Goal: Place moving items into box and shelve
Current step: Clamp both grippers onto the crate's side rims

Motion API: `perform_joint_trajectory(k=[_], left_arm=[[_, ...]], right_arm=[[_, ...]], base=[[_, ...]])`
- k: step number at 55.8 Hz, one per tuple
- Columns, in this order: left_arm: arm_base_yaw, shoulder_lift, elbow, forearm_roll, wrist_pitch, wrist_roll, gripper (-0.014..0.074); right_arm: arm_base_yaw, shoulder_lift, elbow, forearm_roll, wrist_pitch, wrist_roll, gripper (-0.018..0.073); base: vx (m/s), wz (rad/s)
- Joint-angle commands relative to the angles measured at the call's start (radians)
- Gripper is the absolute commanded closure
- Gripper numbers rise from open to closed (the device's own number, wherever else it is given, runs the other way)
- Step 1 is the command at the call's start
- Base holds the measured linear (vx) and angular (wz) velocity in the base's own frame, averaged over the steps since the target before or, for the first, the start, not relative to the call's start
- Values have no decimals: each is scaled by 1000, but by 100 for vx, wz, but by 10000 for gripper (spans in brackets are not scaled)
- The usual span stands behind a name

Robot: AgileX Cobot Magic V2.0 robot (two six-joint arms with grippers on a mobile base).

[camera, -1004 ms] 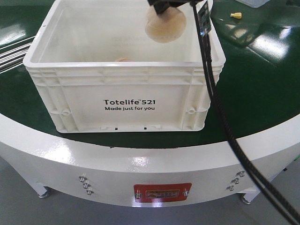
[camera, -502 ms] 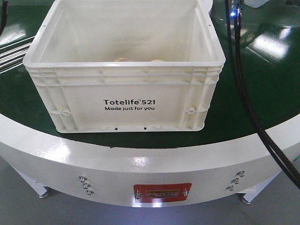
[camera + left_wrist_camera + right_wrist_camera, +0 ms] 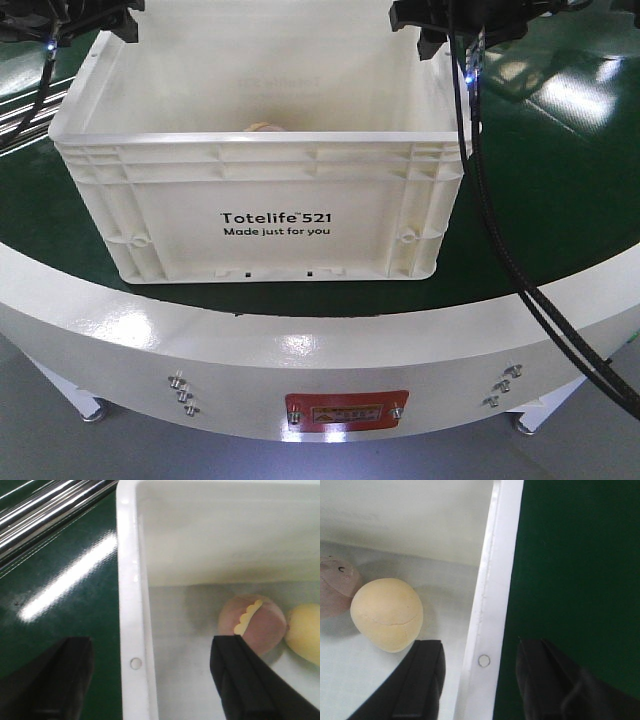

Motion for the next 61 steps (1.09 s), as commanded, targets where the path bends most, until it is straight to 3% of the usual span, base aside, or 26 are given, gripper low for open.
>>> perform_joint_trajectory(k=[1, 17, 26, 35, 47, 61], left_arm=[[1, -36, -53, 30, -20, 1, 11], [1, 2, -66, 30, 21, 3, 11], [1, 28, -66, 30, 55, 47, 11], [1, 30, -69, 30, 38, 47, 37], [1, 30, -77, 39, 23, 47, 268], [1, 30, -77, 57, -4, 51, 519]], right_arm=[[-6, -54, -31, -12, -54, 2, 160], [-6, -20, -31, -17, -12, 2, 160], [-6, 4, -31, -18, 31, 2, 162], [-6, 5, -31, -25, 30, 2, 209], [-6, 8, -31, -105, 27, 2, 405], [-6, 22, -31, -115, 28, 2, 438]], base=[[0, 0], [0, 0], [0, 0], [0, 0], [0, 0], [0, 0]])
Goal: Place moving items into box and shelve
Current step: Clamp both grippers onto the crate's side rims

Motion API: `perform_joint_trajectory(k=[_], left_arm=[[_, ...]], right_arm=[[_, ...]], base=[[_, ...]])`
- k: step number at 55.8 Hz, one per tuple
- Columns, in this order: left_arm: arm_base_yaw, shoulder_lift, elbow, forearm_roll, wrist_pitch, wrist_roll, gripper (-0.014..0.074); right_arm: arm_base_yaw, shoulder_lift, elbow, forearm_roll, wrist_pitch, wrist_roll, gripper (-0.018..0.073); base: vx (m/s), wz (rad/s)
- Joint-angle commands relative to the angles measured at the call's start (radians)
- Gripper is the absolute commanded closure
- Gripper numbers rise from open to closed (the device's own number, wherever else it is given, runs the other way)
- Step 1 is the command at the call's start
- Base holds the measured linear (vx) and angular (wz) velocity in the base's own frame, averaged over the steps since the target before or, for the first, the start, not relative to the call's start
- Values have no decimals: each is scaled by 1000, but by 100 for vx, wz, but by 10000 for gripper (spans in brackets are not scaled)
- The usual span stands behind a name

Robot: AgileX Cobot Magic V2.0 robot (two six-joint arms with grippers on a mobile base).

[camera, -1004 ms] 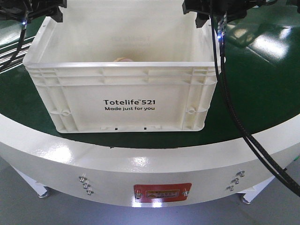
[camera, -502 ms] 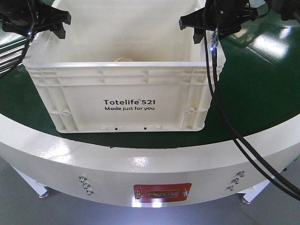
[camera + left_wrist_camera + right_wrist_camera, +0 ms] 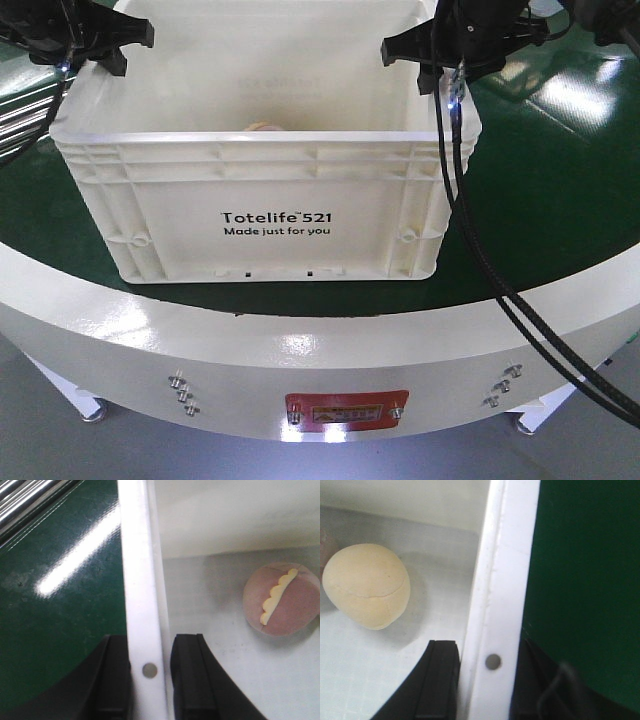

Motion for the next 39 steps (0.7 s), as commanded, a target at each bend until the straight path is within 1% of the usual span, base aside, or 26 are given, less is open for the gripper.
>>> perform_joint_trajectory(k=[1, 7, 11, 17, 39], left_arm=[[1, -55, -35, 35, -76, 6, 537], [1, -55, -35, 36, -71, 7, 607], [1, -55, -35, 34, -72, 7, 605], [1, -55, -35, 34, -76, 7, 605], [1, -55, -35, 37, -72, 8, 603]], right_arm=[[-9, -47, -31, -90, -34, -10, 438], [-9, -47, -31, -86, -35, -10, 451], [-9, -47, -31, -86, -32, -10, 482], [-9, -47, -31, -86, -26, -14, 574], [-9, -30, -31, -86, -14, -10, 570]], base=[[0, 0], [0, 0], [0, 0], [0, 0], [0, 0]])
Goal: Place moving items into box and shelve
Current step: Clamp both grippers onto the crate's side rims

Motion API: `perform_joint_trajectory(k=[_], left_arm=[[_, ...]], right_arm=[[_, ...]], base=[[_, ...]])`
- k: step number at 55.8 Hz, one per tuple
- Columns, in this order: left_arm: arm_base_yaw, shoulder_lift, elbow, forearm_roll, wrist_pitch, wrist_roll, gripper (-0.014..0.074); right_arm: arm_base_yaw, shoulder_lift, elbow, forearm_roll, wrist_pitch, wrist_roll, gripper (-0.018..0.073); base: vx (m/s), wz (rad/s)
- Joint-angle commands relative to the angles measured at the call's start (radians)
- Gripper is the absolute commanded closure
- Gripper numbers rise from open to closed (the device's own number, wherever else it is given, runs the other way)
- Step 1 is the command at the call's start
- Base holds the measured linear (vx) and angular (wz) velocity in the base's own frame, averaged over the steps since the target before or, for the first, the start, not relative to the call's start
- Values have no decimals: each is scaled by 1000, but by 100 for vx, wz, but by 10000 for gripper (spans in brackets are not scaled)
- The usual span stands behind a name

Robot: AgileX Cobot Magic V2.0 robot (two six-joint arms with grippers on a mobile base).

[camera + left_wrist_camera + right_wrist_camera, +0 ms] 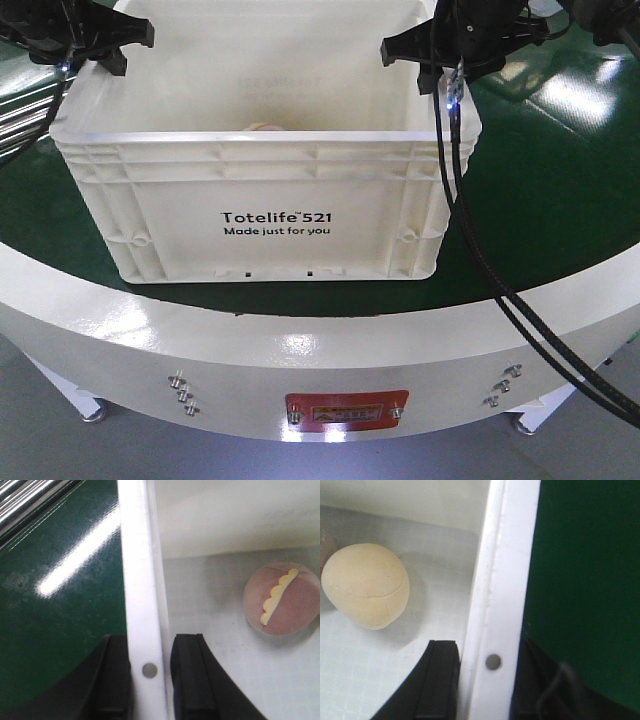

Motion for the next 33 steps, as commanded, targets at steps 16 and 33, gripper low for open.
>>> perform_joint_trajectory(k=[16, 33], left_arm=[[1, -55, -35, 37, -69, 27, 603], [1, -60, -36, 37, -63, 27, 600]], right_arm=[[-11, -45, -26, -103, 12, -10, 567], [-11, -68, -27, -141, 11, -10, 567]], base=[[0, 0], [0, 0]])
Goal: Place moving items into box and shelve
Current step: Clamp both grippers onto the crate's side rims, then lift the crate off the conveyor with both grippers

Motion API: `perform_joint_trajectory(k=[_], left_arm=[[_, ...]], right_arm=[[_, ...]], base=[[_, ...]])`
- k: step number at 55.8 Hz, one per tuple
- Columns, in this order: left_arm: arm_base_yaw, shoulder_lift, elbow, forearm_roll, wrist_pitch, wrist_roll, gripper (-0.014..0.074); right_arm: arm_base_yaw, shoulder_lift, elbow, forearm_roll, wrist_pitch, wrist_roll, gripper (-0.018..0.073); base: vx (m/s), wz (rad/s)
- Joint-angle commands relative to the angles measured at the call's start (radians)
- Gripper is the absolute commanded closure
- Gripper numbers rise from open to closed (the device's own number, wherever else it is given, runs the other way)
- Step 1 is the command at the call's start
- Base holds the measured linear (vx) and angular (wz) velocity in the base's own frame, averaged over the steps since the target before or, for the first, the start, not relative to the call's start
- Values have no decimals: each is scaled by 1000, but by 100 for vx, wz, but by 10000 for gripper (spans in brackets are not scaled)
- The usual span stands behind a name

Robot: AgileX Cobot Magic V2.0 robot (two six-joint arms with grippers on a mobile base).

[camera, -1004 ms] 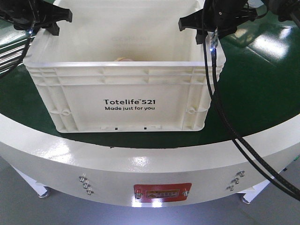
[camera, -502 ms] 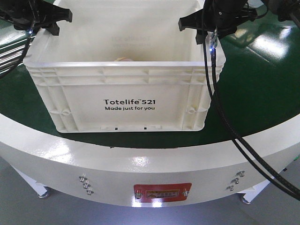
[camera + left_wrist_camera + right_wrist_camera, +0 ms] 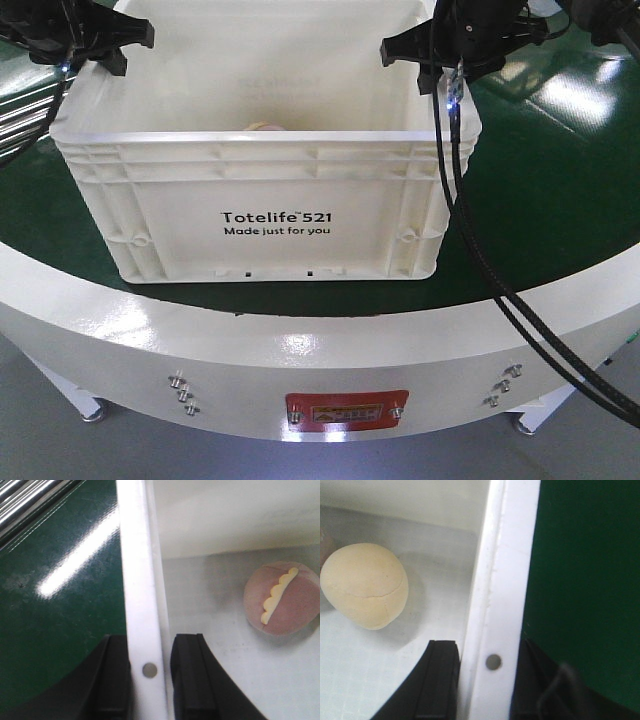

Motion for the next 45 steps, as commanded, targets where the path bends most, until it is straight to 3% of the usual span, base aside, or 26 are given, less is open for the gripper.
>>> perform_joint_trajectory(k=[1, 25, 45], left_arm=[[1, -62, -36, 36, -61, 19, 601], [1, -104, -118, 60, -85, 19, 598], [-2, -106, -209, 60, -24, 19, 598]], right_arm=[[-13, -69, -22, -136, 9, -13, 567], [-12, -139, -23, -138, -41, -13, 567], [-9, -227, -23, -138, -88, -13, 567]], base=[[0, 0], [0, 0], [0, 0]])
